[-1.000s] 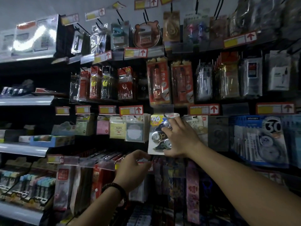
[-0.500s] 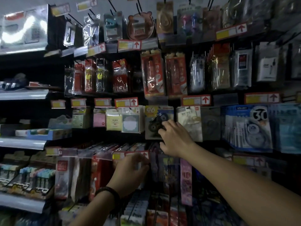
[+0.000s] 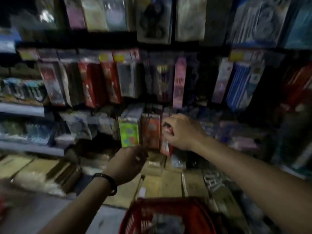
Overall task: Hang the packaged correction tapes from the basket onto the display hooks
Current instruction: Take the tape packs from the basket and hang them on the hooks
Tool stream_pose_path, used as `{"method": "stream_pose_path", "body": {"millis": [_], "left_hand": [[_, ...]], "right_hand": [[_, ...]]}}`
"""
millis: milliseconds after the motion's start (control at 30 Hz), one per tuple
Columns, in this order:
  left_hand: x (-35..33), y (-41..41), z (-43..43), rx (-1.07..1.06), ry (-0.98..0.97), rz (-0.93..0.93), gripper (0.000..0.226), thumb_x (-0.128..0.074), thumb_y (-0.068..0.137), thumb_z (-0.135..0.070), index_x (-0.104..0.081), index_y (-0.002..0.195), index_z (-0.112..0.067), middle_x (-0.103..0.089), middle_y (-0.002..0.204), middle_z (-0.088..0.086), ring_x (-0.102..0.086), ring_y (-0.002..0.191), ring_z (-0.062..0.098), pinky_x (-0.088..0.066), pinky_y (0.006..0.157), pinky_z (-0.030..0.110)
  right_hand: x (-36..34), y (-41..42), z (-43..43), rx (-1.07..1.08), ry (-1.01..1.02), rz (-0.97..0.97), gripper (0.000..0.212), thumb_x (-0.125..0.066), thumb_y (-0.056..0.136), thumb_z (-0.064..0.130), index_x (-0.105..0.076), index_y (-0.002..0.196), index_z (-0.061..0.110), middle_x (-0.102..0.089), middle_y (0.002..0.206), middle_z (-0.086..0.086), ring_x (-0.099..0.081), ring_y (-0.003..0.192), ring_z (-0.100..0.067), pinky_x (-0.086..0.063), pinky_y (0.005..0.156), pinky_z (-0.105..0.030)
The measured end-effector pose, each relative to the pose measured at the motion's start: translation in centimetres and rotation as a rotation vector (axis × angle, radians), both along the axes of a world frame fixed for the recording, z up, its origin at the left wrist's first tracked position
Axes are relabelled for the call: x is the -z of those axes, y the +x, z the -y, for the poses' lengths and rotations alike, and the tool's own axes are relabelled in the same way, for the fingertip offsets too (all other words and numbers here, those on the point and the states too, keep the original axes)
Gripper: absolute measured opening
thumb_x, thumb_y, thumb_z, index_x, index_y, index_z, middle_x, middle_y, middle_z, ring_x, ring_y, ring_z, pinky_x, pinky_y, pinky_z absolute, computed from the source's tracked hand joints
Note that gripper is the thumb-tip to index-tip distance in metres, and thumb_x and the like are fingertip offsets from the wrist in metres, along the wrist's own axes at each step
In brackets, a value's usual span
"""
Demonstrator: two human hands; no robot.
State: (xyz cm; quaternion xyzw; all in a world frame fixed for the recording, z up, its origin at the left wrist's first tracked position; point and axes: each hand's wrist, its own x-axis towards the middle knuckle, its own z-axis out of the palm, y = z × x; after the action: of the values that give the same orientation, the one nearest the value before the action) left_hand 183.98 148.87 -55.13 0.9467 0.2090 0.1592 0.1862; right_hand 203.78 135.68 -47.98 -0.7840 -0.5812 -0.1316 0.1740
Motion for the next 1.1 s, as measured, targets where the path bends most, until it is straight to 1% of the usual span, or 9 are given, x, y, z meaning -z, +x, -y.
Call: {"method": "stream_pose_path", "body": {"millis": [133, 300, 467, 533, 633, 700, 800, 967, 1100], "left_hand": [[8.8, -1.1, 1.7, 0.017, -0.063, -0.164, 0.017, -0.058, 0.097, -0.046, -0.069, 0.109, -0.042, -0.07, 0.098, -0.026, -0.067, 0.081, 0.001, -0.058, 0.071, 0.029], [17.7, -1.3, 3.1, -0.022, -0.187, -0.346, 0.015, -0.056, 0.1, -0.031, -0.069, 0.104, -0.026, -0.075, 0.1, -0.003, -0.071, 0.089, 0.022, -0.06, 0.075, 0.043], [25.0, 0.4, 3.5, 0.008, -0.315, -0.477, 0.014, -0.061, 0.102, -0.027, -0.071, 0.111, -0.024, -0.069, 0.107, -0.005, -0.066, 0.098, 0.018, -0.054, 0.085, 0.033], [27.6, 1.2, 3.4, -0.017, -0.356, -0.557, 0.017, -0.059, 0.101, -0.03, -0.07, 0.112, -0.024, -0.074, 0.113, 0.003, -0.07, 0.105, 0.026, -0.057, 0.089, 0.037], [31.6, 1.6, 3.4, -0.051, -0.44, -0.64, 0.02, -0.057, 0.102, -0.034, -0.068, 0.118, -0.029, -0.075, 0.116, 0.004, -0.071, 0.105, 0.024, -0.059, 0.091, 0.039], [33.9, 1.8, 3.3, -0.04, -0.504, -0.685, 0.027, -0.055, 0.103, -0.035, -0.061, 0.13, -0.033, -0.073, 0.123, 0.003, -0.07, 0.111, 0.023, -0.058, 0.096, 0.04], [35.5, 2.4, 2.9, 0.01, -0.508, -0.752, 0.039, -0.052, 0.104, -0.037, -0.055, 0.142, -0.026, -0.064, 0.14, 0.009, -0.065, 0.124, 0.029, -0.055, 0.104, 0.045], [37.2, 3.7, 2.3, 0.068, -0.531, -0.877, 0.048, -0.042, 0.103, -0.046, -0.051, 0.146, -0.027, -0.064, 0.143, 0.007, -0.064, 0.127, 0.028, -0.05, 0.111, 0.046], [37.6, 3.9, 2.3, 0.087, -0.502, -0.981, 0.064, -0.04, 0.1, -0.059, -0.038, 0.153, -0.024, -0.063, 0.144, 0.008, -0.064, 0.127, 0.031, -0.049, 0.112, 0.05]], "right_hand": [[11.0, -0.7, 3.2, 0.066, -0.14, -0.222, 0.021, -0.06, 0.092, 0.042, -0.069, 0.103, 0.026, -0.06, 0.093, 0.008, -0.059, 0.088, -0.016, -0.049, 0.071, -0.033], [23.6, -1.0, 6.2, 0.176, -0.32, -0.467, 0.02, -0.063, 0.092, 0.04, -0.069, 0.107, 0.029, -0.066, 0.102, 0.009, -0.064, 0.091, -0.014, -0.058, 0.077, -0.037], [37.0, -1.7, 8.2, 0.331, -0.453, -0.736, 0.002, -0.07, 0.087, 0.03, -0.068, 0.088, 0.031, -0.073, 0.093, 0.008, -0.07, 0.086, -0.013, -0.061, 0.075, -0.039], [42.4, -2.2, 8.6, 0.405, -0.47, -0.846, 0.011, -0.072, 0.085, 0.026, -0.064, 0.08, 0.033, -0.074, 0.089, 0.007, -0.071, 0.084, -0.015, -0.06, 0.076, -0.038], [48.8, -3.0, 8.6, 0.505, -0.488, -0.995, 0.009, -0.071, 0.089, 0.02, -0.073, 0.098, 0.022, -0.075, 0.098, 0.001, -0.07, 0.093, -0.02, -0.057, 0.084, -0.036], [53.2, -3.1, 8.2, 0.598, -0.423, -1.132, 0.007, -0.072, 0.087, 0.017, -0.07, 0.094, 0.018, -0.073, 0.097, -0.005, -0.07, 0.096, -0.026, -0.056, 0.087, -0.039], [60.3, -2.6, 7.7, 0.724, -0.277, -1.225, 0.016, -0.073, 0.076, 0.031, -0.059, 0.085, 0.029, -0.07, 0.089, -0.002, -0.071, 0.092, -0.031, -0.057, 0.083, -0.041], [61.1, -0.7, 4.0, 0.824, -0.113, -1.21, 0.03, -0.071, 0.085, 0.023, -0.065, 0.114, 0.016, -0.075, 0.103, -0.007, -0.071, 0.098, -0.028, -0.057, 0.085, -0.041], [63.9, 1.3, 3.3, 0.89, -0.168, -1.114, 0.058, -0.064, 0.079, 0.02, -0.051, 0.136, 0.014, -0.069, 0.121, -0.016, -0.067, 0.113, -0.034, -0.055, 0.096, -0.044]]}}
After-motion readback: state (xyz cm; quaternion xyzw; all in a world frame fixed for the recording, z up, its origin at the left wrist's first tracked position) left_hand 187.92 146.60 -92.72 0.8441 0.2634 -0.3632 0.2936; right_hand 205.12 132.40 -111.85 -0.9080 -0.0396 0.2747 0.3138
